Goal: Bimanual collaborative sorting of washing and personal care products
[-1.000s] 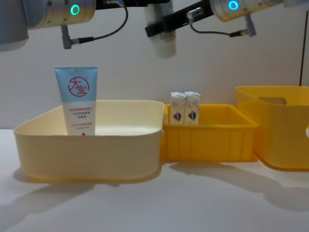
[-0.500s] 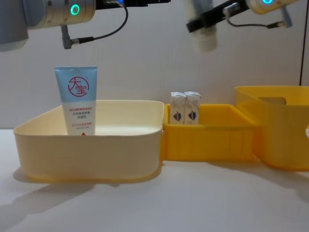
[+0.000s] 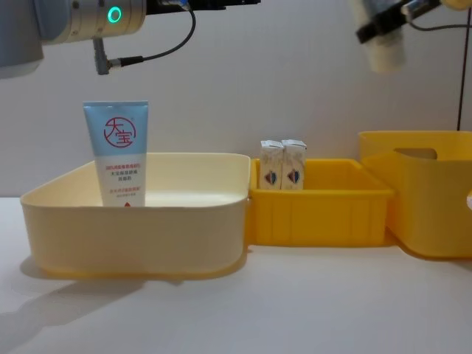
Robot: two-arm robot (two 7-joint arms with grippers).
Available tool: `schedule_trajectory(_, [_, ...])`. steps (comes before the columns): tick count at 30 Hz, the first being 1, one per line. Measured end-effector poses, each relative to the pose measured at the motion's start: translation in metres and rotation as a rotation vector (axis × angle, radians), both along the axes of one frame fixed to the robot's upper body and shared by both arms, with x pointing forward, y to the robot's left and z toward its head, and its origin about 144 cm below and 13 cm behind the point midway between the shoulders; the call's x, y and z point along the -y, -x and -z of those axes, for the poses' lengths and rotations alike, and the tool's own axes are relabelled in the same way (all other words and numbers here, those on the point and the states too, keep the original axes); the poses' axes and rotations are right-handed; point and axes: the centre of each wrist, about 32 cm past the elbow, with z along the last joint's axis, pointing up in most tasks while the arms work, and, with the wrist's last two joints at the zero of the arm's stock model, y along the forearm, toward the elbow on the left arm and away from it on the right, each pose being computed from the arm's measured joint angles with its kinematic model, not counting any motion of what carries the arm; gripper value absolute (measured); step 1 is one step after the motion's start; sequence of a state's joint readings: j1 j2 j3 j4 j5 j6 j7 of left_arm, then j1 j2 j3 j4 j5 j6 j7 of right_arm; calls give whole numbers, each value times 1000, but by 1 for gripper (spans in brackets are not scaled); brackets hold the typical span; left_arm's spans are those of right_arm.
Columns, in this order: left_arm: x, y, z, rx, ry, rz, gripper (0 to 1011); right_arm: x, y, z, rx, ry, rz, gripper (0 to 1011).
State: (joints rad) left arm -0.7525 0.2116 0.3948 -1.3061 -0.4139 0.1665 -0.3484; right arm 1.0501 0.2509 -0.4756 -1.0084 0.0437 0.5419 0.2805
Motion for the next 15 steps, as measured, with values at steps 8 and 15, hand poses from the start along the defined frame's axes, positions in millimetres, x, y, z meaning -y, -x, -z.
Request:
schedule_trajectory(8, [0, 0, 0, 0, 0, 0, 1003, 22, -4, -6, -57, 33, 126, 560])
schedule_trajectory(15, [0, 0, 0, 0, 0, 0, 1003, 36, -8, -10, -136, 49, 198, 560])
